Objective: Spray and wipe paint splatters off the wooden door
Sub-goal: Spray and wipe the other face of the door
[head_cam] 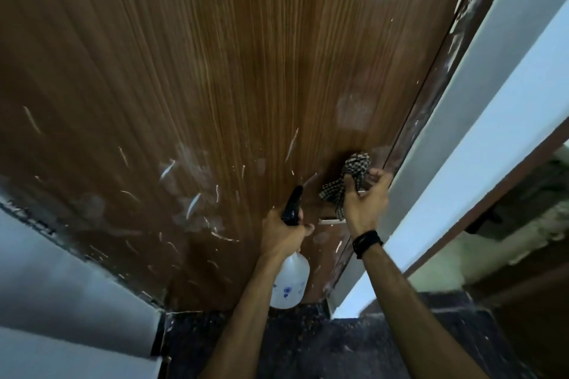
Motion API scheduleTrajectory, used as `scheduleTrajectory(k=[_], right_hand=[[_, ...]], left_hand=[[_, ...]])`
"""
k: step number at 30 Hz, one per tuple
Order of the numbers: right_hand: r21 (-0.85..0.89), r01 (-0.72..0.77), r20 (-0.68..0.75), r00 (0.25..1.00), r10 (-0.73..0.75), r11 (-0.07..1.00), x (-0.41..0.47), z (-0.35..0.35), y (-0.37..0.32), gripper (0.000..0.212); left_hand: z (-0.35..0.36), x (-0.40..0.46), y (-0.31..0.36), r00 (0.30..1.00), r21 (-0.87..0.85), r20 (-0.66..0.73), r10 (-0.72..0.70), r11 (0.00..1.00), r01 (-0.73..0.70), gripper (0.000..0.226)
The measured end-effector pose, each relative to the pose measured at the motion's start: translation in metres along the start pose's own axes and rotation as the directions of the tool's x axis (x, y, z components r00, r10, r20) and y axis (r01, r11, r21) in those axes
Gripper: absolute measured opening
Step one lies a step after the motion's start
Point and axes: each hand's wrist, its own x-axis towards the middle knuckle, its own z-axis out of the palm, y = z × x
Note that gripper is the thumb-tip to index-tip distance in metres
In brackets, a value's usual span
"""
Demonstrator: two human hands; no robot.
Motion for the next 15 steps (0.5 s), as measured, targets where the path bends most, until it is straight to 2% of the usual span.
scheduleTrajectory(k=[4,10,12,15], right_hand=[[0.038,-0.074,0.093,0.993,0.071,0.997,-0.011,0.014,0.006,0.040],[0.180,-0.091,0.049,0.995,0.084,0.979,-0.012,0.027,-0.004,0.040],[0.173,-0.079,0.041,0.997,0.073,0.982,-0.016,0.032,0.003,0.036],[0.119,-0.087,0.130,0.989,0.071,0.989,-0.036,0.045,0.021,0.033]], left_hand=[[0.006,0.005,-0.008,0.999,-0.018,-0.027,-0.027,0.999,0.026,0.021],[0.007,0.013,-0.009,0.998,0.065,-0.069,-0.005,0.998,0.009,0.032],[0.007,0.012,-0.010,0.997,0.067,-0.075,0.019,0.998,-0.013,0.035],[0.006,0.007,-0.014,0.998,0.043,-0.039,0.041,0.998,-0.039,0.030]])
